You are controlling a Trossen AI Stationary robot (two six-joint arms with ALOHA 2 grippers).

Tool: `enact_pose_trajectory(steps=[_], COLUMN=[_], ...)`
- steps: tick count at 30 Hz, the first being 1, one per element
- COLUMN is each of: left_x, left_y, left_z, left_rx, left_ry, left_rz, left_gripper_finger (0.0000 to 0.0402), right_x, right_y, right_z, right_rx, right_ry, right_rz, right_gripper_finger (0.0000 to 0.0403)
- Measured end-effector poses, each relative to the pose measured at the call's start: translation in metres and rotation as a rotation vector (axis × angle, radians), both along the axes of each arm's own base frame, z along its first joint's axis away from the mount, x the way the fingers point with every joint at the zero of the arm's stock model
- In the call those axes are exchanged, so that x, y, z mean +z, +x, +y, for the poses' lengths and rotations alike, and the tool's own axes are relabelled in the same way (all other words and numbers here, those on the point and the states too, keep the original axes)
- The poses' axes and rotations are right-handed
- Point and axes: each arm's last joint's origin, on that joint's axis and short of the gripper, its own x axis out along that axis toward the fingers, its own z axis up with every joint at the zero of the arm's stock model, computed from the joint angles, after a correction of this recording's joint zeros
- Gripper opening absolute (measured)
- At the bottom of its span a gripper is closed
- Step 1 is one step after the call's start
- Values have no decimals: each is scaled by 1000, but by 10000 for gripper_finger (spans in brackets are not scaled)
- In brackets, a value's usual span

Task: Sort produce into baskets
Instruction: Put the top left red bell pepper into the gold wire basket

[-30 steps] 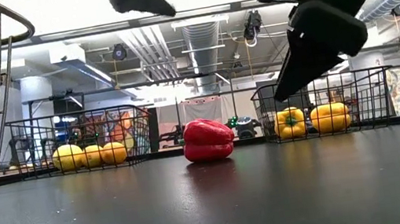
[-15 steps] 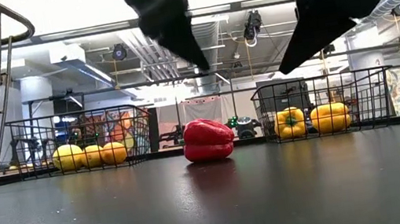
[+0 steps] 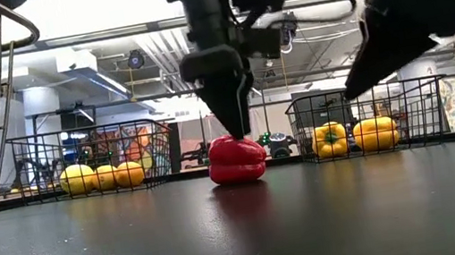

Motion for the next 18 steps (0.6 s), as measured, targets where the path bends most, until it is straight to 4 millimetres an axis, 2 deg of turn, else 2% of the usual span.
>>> enact_pose_trajectory(steps=[11, 15, 18], left_x=[-22, -35, -38], left_y=[13, 13, 9], left_z=[4, 5, 5], left_rx=[-15, -15, -12], left_ry=[29, 28, 27], left_rz=[101, 150, 182], left_gripper_finger=[379, 379, 371], right_x=[-17, -20, -22], right_y=[-14, -18, -20], right_z=[0, 1, 2], right_rx=[-48, -59, -62], right_ry=[29, 37, 43], right_rz=[11, 9, 6], right_gripper_finger=[398, 398, 398])
